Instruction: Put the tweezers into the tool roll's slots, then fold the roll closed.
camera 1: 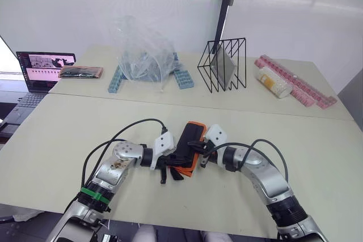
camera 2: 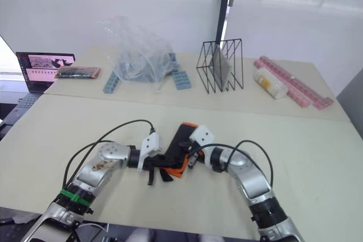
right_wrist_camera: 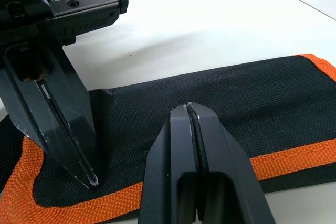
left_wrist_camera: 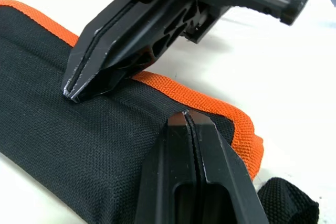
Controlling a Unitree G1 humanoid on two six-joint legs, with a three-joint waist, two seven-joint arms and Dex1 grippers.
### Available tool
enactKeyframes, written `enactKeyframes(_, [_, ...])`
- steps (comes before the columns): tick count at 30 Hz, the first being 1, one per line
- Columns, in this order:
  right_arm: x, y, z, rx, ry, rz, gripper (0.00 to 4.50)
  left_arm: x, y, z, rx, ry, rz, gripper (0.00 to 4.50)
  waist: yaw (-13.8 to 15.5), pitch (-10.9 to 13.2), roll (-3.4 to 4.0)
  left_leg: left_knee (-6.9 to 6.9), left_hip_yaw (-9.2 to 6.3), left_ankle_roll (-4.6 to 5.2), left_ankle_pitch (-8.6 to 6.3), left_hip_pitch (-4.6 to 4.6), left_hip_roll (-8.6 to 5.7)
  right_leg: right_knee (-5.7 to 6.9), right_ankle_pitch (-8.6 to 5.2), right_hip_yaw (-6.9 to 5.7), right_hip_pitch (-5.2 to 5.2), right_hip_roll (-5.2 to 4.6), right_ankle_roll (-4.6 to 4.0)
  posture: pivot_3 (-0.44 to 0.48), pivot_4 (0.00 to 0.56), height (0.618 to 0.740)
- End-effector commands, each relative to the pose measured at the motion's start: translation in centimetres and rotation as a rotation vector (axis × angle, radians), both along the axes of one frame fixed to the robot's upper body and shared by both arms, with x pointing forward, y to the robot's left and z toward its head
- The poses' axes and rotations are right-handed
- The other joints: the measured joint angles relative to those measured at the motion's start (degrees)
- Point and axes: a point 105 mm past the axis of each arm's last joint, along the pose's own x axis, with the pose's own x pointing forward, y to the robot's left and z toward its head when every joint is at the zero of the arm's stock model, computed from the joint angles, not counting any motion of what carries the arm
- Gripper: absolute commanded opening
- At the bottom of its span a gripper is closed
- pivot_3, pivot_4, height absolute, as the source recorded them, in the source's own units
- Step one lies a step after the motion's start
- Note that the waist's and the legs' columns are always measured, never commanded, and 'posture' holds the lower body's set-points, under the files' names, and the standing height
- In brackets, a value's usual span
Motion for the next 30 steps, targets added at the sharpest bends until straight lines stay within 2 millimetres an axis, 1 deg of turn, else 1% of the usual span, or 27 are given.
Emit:
enactKeyframes(1, [-0.7,-0.8,-2.3,-0.034,0.082,-0.004,0.00,-1.4,1.3,-4.2,0.127,0.120,0.016,0.03,0.00,-0.07,0.06,0.00,0.00,0.00,0.00,0.00,0.00,0.00,0.00,0.00,0.00,0.00,0.00,0.000,0.150,0.720])
enactKeyframes(7, [-0.3,-1.0,-2.5,-0.021,0.067,-0.019,0.00,-1.1,1.3,-4.1,0.130,0.109,0.025,0.03,-0.02,-0.15,0.10,0.00,0.00,0.01,0.00,0.04,0.00,0.00,-0.01,0.00,0.03,0.00,0.01,0.000,0.150,0.720])
enactKeyframes(9, [-0.3,-0.8,-2.4,0.006,0.074,-0.012,0.00,-1.0,1.3,-4.1,0.133,0.104,0.026,0.03,-0.05,-0.20,0.10,0.00,0.00,0.01,0.00,0.07,0.00,0.01,-0.01,0.00,0.05,0.00,0.01,0.000,0.150,0.720])
enactKeyframes(18, [-0.4,-0.7,-2.4,0.017,0.089,-0.016,0.00,-0.5,1.2,-3.7,0.134,0.083,0.034,0.03,-0.14,-0.40,0.22,0.00,0.00,0.00,0.00,0.10,0.00,0.02,-0.01,0.00,0.07,0.01,0.01,0.000,0.150,0.720])
enactKeyframes(20, [-0.4,-0.6,-2.3,0.026,0.094,-0.017,0.00,-0.5,1.2,-3.7,0.134,0.080,0.036,0.03,0.35,-0.57,-0.02,-0.02,0.60,0.02,-0.03,0.42,0.29,0.03,-0.02,0.34,-0.47,0.06,-0.12,0.000,0.150,0.720])
enactKeyframes(21, [-0.5,-0.5,-2.2,0.025,0.085,-0.010,0.00,-0.5,1.2,-3.7,0.135,0.079,0.036,0.03,0.57,-0.68,-0.19,-0.31,2.08,-0.01,-0.08,0.82,0.94,0.05,-0.01,0.83,-0.89,0.05,-0.75,0.000,0.150,0.720])
enactKeyframes(22, [-0.5,-0.5,-2.2,0.025,0.086,-0.012,0.00,-0.5,1.3,-3.7,0.135,0.078,0.036,0.03,0.64,-0.79,-0.40,-0.65,3.31,0.00,-0.09,1.20,1.27,0.05,0.20,1.38,-1.26,0.06,-0.91,0.000,0.150,0.720])
enactKeyframes(23, [-0.5,-0.5,-2.2,0.025,0.086,-0.014,0.00,-0.4,1.3,-3.7,0.137,0.077,0.035,0.03,0.52,-0.91,-0.26,-0.89,3.78,0.04,-0.10,1.25,1.20,0.04,0.29,1.83,-1.17,0.10,-0.83,0.000,0.150,0.720])
enactKeyframes(24, [-0.4,-0.5,-2.3,0.022,0.086,-0.019,0.00,-0.4,1.3,-3.7,0.138,0.075,0.035,0.03,0.09,-0.97,-0.22,-0.82,3.56,0.23,-0.16,1.02,1.03,0.00,0.32,1.82,-0.90,0.08,-0.62,0.000,0.150,0.720])
enactKeyframes(25, [-0.3,-0.6,-2.4,0.016,0.088,-0.030,0.00,-0.4,1.3,-3.7,0.139,0.074,0.035,0.03,-0.01,-1.01,-0.25,-0.73,3.31,0.23,-0.16,1.08,0.90,0.01,0.27,1.82,-0.84,0.08,-0.39,0.000,0.150,0.720])
enactKeyframes(30, [1.0,-1.5,-3.4,-0.033,0.107,-0.098,0.00,-0.3,1.4,-3.7,0.146,0.065,0.037,0.03,-0.53,-1.09,-0.38,-0.61,3.10,0.23,-0.16,1.03,0.84,-0.01,0.46,1.73,-0.71,0.09,0.04,0.000,0.150,0.720])
